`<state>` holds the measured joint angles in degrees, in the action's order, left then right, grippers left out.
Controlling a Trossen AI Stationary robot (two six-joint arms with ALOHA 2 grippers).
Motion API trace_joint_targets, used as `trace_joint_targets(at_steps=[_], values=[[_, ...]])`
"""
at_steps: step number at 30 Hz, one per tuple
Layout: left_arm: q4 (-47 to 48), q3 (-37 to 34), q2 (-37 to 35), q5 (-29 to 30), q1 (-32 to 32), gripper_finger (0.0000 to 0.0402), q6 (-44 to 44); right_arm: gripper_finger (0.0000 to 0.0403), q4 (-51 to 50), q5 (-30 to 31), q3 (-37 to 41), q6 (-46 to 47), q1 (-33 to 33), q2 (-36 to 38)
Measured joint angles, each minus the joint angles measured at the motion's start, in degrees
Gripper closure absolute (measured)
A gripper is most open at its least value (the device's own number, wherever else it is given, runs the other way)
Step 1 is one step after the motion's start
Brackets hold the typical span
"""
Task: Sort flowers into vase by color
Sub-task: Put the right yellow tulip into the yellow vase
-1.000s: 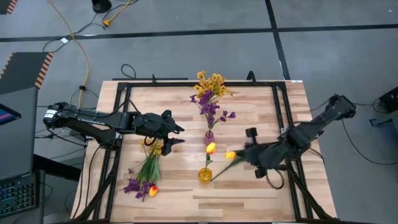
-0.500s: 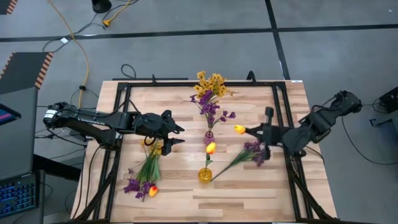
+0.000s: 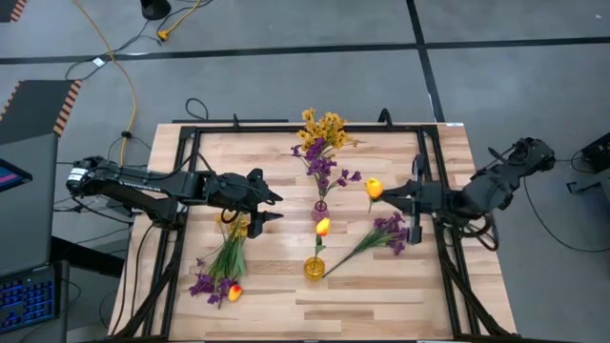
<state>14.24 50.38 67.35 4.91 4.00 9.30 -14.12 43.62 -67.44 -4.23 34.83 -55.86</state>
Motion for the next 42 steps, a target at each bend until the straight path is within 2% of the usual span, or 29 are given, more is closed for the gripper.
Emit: trace_joint_targets(at_steps=[7, 12, 22, 31, 42], values=[[0.0, 0.0, 0.0, 0.0, 0.0, 0.0182, 0.0, 0.0383, 4.8, 0.0, 0.0, 1.9, 4.2, -1.7], [0.0, 0.0, 0.0, 0.0, 0.0, 0.0182, 0.0, 0.0383, 7.5, 0.0, 0.0, 1.7, 7.2, -6.4], [0.0, 0.0, 0.0, 0.0, 0.0, 0.0182, 0.0, 0.0384, 30.0, 0.2, 0.0, -8.1, 10.6, -20.2], [0.0, 0.0, 0.0, 0.0, 0.0, 0.0182, 0.0, 0.0384, 43.5, 0.4, 0.0, -16.6, 11.7, -26.9], [0.0, 0.0, 0.0, 0.0, 0.0, 0.0182, 0.0, 0.0384, 46.7, 0.4, 0.0, -18.2, 9.7, -29.7]])
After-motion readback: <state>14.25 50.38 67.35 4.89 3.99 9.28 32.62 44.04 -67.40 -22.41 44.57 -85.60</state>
